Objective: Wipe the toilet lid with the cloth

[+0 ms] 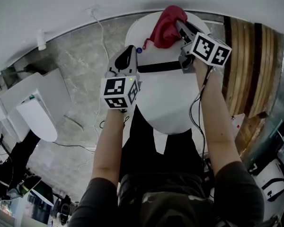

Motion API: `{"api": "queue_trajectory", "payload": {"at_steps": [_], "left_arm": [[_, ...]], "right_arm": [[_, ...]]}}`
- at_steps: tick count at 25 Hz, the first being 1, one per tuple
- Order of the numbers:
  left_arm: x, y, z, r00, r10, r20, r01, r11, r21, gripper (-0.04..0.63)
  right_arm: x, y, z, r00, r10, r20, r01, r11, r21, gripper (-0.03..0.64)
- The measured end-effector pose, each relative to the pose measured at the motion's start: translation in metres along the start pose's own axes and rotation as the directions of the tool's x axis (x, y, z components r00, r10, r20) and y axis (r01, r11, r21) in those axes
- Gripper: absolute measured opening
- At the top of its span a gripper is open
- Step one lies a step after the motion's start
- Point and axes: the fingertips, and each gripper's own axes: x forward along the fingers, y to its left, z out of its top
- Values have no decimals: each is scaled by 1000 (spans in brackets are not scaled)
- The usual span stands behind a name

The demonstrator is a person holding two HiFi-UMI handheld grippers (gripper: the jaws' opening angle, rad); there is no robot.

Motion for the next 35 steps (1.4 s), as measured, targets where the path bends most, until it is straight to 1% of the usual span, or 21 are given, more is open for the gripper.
{"api": "queue_trajectory", "payload": {"at_steps": [6,10,13,16,19,21,23,28,31,35], "left_arm": [[11,-45,-6,999,37,11,-37,999,4,8],[18,-85,-17,999,46,14,-46,999,15,8],[19,-112,-30,998,63,16,-63,998,4,8],[14,-131,-43,996,83,22,-82,997,-13,8],[8,-141,-49,994,101,32,-101,995,-22,8],[0,-142,-50,994,102,37,-102,995,-18,8],[-11,-135,-49,993,108,42,-108,994,-13,8],[-44,-106,-36,990,119,72,-118,993,-13,8],[-64,-85,-29,990,113,79,-113,994,-11,8],[-88,-54,-23,992,101,74,-100,995,-12,8]], "right_arm": [[-45,-68,8,999,-41,2,41,999,18,67],[-74,-109,4,999,-41,-8,41,998,47,67],[-97,-137,-4,999,-43,-23,44,997,59,67],[-113,-156,-17,998,-30,-48,32,998,57,67],[-124,-157,-21,999,-1,-51,2,999,32,67],[-132,-145,-20,999,26,-31,-25,999,23,67],[-137,-120,-21,997,74,-13,-73,997,21,67],[-144,-27,-42,977,213,-17,-212,977,16,67],[-135,35,-61,961,274,-35,-274,962,5,67],[-103,98,-97,949,302,-92,-303,953,3,67]]}}
